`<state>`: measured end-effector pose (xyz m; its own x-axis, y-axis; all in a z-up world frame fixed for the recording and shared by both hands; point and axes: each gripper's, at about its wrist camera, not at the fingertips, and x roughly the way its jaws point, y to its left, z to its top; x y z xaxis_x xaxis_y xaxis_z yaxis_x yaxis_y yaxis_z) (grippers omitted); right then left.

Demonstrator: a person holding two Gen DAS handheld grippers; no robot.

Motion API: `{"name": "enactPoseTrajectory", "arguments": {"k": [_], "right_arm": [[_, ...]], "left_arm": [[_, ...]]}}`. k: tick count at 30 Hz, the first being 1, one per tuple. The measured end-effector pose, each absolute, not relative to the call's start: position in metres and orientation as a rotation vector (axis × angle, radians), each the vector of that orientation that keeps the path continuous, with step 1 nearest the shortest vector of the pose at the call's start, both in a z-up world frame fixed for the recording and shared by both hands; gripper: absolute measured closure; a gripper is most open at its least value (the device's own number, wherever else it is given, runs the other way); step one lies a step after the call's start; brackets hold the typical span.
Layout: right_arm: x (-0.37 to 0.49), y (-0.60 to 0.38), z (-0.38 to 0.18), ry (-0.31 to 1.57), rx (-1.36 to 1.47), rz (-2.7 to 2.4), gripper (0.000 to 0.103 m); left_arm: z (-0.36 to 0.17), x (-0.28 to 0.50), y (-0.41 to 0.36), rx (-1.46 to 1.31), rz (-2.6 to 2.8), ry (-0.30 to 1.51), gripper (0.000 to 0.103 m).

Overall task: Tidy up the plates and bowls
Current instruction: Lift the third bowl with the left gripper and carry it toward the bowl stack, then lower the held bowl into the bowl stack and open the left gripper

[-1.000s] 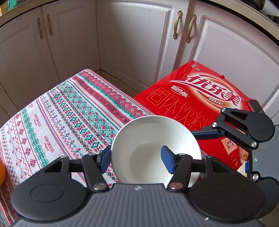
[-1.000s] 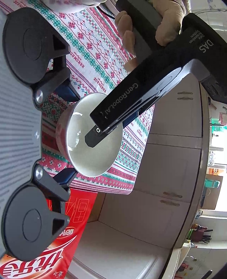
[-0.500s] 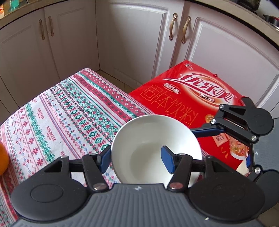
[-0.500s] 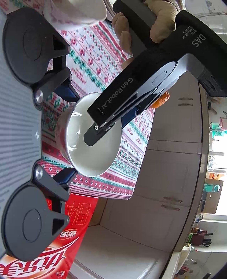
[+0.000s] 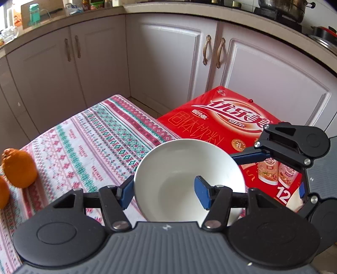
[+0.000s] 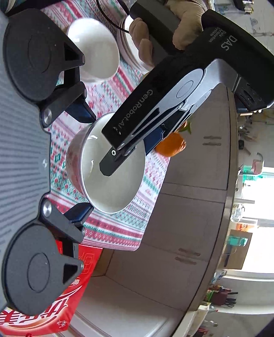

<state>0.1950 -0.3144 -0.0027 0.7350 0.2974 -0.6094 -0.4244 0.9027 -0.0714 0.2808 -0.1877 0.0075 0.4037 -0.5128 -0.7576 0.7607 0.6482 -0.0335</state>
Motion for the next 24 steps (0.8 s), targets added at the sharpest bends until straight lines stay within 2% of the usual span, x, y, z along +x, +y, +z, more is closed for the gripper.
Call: {"name": "enactPoseTrajectory", "arguments": {"k": [24], "right_arm": [[0.132,-0.227,0.028,0.587,-0.278,0.538,0.017]], "left_arm": [[0.036,0.194,-0.086,0.268,-0.694,0.739,0.044]]}}
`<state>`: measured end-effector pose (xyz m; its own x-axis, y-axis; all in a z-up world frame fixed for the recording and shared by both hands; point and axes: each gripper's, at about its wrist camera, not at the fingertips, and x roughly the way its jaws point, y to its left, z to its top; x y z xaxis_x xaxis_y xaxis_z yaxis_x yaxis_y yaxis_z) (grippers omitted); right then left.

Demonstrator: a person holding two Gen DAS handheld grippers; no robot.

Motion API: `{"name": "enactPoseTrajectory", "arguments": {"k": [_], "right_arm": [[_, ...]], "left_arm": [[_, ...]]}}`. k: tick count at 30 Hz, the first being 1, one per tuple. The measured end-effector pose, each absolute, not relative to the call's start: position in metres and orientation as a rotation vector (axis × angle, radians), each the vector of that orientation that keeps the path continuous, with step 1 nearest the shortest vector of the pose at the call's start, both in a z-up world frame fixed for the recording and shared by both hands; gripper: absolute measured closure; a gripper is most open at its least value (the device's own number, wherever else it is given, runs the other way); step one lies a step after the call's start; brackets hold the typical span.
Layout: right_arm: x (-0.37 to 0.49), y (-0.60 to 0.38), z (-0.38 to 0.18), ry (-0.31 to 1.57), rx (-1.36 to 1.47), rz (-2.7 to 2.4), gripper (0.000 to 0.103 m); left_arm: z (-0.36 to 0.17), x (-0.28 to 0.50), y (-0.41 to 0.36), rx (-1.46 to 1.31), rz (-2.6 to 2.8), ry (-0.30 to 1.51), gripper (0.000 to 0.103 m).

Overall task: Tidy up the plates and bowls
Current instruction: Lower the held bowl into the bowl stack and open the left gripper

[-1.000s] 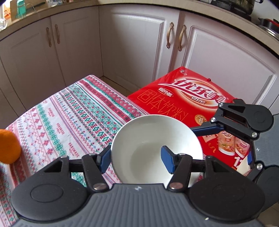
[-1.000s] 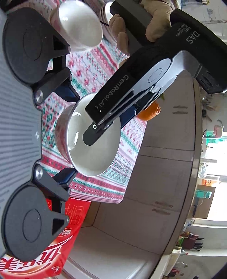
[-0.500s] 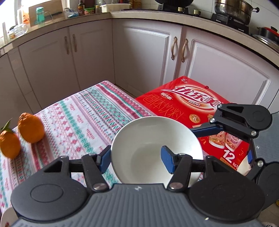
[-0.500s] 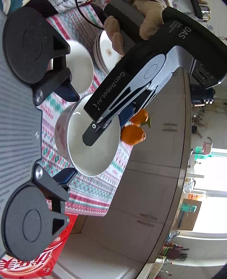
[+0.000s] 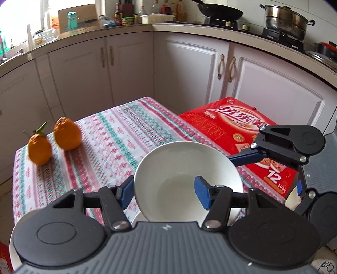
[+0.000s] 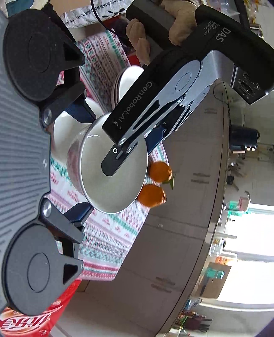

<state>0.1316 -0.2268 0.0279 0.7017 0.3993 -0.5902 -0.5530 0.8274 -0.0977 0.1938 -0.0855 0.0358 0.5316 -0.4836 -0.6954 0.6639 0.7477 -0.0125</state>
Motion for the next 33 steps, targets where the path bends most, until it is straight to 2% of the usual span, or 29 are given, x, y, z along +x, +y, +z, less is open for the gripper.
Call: {"name": "enactPoseTrajectory", "arguments": {"k": [9,33], "right_arm": [[0.131,-0.2,0.014,0.628,-0.285,0.594,0.017],[0.14,-0.201,-0.008,0.709,-0.258,0.604,0.017]], "left_arm": [[0.022,0.186,-0.057,0.234,-0.655,0.768,0.044],[-0.011,0.195,-0.056,0.208,-0.673,0.832,0.044]]}}
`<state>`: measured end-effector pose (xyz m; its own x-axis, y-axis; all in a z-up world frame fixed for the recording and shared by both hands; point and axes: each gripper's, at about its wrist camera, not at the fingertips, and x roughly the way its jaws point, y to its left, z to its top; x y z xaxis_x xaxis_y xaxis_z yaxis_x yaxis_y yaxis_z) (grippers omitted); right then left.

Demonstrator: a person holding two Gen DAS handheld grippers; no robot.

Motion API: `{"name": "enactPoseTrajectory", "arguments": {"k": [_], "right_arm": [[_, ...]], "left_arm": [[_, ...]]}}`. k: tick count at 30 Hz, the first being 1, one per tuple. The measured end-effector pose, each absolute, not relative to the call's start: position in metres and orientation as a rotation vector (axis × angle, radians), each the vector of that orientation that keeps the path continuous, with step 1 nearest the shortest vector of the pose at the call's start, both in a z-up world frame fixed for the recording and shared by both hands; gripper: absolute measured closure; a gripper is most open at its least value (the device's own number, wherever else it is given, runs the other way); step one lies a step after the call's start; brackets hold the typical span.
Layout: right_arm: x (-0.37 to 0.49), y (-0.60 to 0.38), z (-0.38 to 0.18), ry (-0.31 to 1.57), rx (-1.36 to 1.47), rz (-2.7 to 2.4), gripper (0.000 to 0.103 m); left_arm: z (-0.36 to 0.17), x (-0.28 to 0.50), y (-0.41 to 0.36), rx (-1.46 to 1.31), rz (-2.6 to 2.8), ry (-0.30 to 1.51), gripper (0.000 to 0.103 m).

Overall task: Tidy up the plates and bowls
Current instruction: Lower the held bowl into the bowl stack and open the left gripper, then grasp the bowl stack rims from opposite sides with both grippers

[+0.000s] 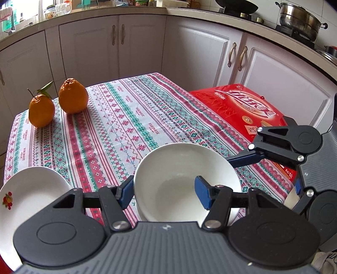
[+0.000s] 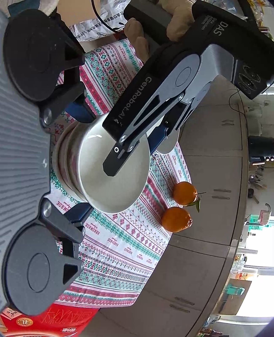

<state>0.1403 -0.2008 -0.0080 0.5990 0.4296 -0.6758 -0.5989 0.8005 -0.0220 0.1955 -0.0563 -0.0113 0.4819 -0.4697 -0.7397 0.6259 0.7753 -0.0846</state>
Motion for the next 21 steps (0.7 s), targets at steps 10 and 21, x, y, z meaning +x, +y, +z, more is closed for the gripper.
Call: {"name": "enactPoseTrajectory", "arguments": {"k": [10,21], "right_arm": [[0.142,-0.201,-0.009,0.711,-0.255,0.608,0.016],[0.13,-0.206,0.0,0.647,-0.277,0.607,0.0]], "left_arm": [[-0.016,0.197,-0.054,0.194,-0.675,0.839,0.043],[-0.004,0.19,-0.046,0.197,-0.679,0.794,0.025]]}}
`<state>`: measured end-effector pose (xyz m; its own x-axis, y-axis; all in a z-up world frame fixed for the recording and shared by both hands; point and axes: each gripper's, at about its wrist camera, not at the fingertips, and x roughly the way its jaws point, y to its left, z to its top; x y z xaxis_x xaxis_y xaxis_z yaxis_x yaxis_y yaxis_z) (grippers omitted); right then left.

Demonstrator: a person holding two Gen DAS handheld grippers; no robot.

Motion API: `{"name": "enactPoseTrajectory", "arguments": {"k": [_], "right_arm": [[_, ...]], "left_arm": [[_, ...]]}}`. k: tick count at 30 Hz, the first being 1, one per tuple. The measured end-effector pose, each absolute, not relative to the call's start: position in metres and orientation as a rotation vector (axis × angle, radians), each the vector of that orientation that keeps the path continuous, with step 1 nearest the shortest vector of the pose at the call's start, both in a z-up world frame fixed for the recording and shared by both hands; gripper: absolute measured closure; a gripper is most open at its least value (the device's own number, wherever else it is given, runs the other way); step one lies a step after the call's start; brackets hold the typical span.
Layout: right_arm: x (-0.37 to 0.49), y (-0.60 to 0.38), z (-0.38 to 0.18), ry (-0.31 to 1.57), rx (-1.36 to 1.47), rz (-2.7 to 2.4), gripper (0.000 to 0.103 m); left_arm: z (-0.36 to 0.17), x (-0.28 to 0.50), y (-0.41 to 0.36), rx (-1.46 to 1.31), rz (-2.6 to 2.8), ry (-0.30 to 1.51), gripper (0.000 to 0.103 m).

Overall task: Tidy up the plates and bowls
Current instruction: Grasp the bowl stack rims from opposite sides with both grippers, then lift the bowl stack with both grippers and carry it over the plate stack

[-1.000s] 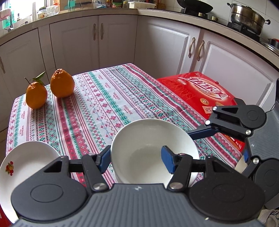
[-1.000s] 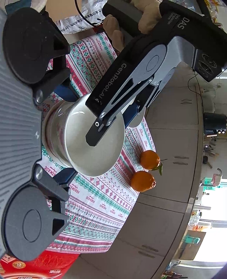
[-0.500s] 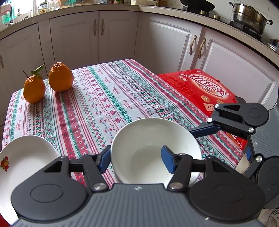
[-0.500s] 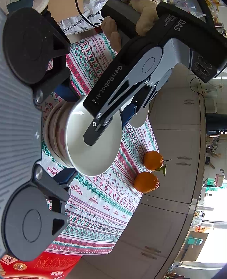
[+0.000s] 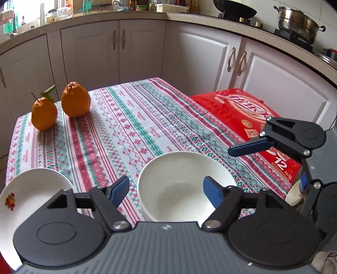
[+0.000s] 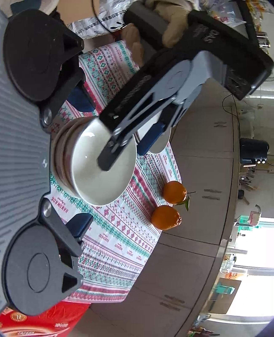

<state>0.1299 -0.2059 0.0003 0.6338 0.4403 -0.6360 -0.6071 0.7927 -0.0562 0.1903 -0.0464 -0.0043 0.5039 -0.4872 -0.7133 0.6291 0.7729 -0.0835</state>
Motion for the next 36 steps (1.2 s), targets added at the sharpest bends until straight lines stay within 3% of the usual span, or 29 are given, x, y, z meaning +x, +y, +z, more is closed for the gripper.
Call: {"name": "enactPoseTrajectory", "arguments": {"k": [7,10,25,36], "right_arm": [[0.12,-0.214,-0.004,0.671,-0.319,0.596,0.0],[0.119,-0.218,-0.009,0.692,-0.344,0.597,0.0],[0.154,-0.217,-0.042,0.819,-0.399,0.656,0.0],[0.179,-0.207,-0.046,0.845,-0.5,0.835,0.0]], "left_arm": [[0.008,0.162,-0.027,0.238,-0.677,0.739,0.02],[0.006,0.146,-0.017,0.251,-0.693,0.73,0.012],[-0.057,0.154,-0.025,0.332,-0.775,0.849,0.011],[-0.075,0.174,-0.038,0.422,-0.872,0.877,0.012]]}}
